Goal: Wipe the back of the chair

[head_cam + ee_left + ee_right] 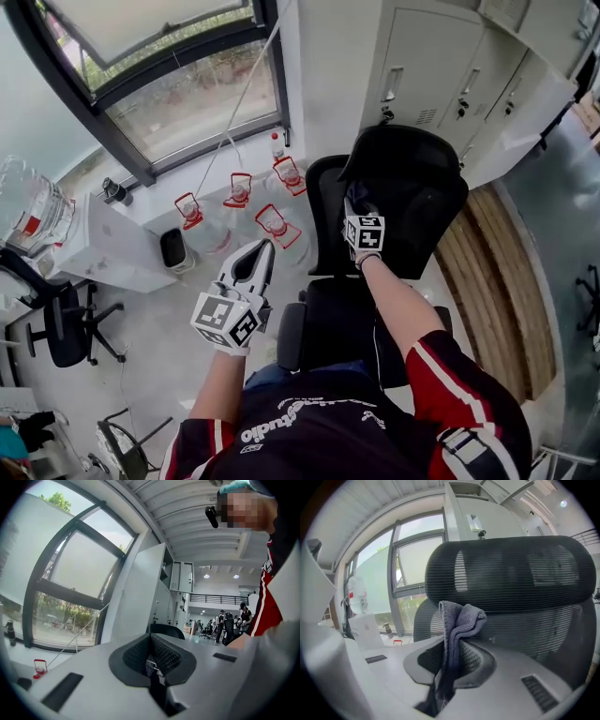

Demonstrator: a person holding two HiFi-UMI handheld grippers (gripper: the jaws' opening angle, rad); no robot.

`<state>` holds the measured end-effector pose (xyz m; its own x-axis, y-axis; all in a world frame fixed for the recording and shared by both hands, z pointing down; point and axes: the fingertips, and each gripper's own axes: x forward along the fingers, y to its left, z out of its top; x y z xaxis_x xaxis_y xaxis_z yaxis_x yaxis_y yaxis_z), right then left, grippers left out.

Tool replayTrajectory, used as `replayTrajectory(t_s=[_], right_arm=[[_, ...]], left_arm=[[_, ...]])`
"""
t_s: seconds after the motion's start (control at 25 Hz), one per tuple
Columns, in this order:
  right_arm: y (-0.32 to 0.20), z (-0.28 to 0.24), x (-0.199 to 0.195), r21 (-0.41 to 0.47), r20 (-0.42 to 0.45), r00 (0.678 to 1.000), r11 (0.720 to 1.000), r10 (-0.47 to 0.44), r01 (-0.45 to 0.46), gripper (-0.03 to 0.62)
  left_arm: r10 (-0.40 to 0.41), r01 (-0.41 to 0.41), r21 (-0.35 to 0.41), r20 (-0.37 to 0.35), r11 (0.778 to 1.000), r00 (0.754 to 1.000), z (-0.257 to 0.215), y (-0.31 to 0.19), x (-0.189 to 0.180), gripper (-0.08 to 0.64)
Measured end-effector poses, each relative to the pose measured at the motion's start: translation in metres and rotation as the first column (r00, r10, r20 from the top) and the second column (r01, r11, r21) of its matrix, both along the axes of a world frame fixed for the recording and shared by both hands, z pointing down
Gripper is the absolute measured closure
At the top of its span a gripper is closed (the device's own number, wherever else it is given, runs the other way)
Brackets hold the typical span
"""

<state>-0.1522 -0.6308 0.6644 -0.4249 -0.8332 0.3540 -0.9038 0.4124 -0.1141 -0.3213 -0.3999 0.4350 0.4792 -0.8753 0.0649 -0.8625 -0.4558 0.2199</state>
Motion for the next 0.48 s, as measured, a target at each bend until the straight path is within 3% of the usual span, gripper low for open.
replayTrajectory(t_s=[0.32,0.48], right_arm=[[0.005,-0.005,-0.070,-0.009,0.044,0.998,0.999,-0.044,0.044,0.529],[0.017,-0.010,-0.114,-0.012,0.067,0.984,0.986,-0.166,0.168,0.529]], left_arm=[[-0.048,0.048,-0.005,0.003,0.999,0.999,-0.004,0.021,-0.035,0.535],[-0.064,0.064,-0.004,0.001,0.998,0.998,-0.005,0.032,-0.042,0.535]])
